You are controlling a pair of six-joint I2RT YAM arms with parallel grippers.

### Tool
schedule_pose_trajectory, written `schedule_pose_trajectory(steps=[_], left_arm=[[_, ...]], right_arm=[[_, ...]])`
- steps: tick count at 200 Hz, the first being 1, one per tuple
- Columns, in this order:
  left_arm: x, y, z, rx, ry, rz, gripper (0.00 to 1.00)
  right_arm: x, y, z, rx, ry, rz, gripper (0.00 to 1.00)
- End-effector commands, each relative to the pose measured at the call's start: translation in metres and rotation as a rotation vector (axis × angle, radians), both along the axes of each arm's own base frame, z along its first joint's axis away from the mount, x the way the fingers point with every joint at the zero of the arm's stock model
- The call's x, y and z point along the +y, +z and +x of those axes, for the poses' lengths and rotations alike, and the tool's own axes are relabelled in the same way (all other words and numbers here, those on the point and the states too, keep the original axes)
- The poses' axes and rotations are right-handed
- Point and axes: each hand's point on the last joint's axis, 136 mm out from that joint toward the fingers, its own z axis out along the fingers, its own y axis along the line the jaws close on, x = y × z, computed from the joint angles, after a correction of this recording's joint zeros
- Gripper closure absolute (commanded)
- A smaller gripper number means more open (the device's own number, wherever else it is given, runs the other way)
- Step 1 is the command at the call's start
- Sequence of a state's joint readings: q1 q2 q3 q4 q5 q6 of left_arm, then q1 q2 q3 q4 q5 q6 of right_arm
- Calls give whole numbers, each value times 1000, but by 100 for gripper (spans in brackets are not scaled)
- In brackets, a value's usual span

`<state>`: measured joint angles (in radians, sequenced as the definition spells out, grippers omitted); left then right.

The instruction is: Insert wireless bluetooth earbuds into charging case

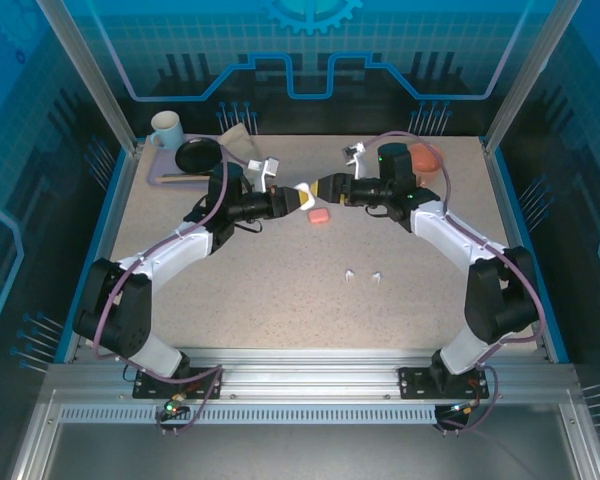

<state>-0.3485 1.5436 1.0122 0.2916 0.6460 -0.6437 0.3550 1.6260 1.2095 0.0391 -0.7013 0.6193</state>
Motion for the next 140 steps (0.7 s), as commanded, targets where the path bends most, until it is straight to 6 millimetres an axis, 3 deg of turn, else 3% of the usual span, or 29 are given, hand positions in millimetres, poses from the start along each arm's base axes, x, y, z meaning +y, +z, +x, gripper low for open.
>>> schedule_pose_trajectory(steps=[1,39,80,100,140], left_arm=[[-4,15,2,-47,-39,-6,100],[-5,20,1,-60,-46,-9,100],[-3,29,-6,-81,-52,-12,100],[-3,31,-7,-86,-55,-12,100],[-4,24,-6,-79,-59,-8,100]], right_arm=[[12,1,-5,-37,62,14,37],[7,-32,3,34,33,-40,43],[-36,-62,26,113,-104,-44,48],[-47,-55,26,113,-125,-16,48],[-42,-26,5,70,-70,24,48]])
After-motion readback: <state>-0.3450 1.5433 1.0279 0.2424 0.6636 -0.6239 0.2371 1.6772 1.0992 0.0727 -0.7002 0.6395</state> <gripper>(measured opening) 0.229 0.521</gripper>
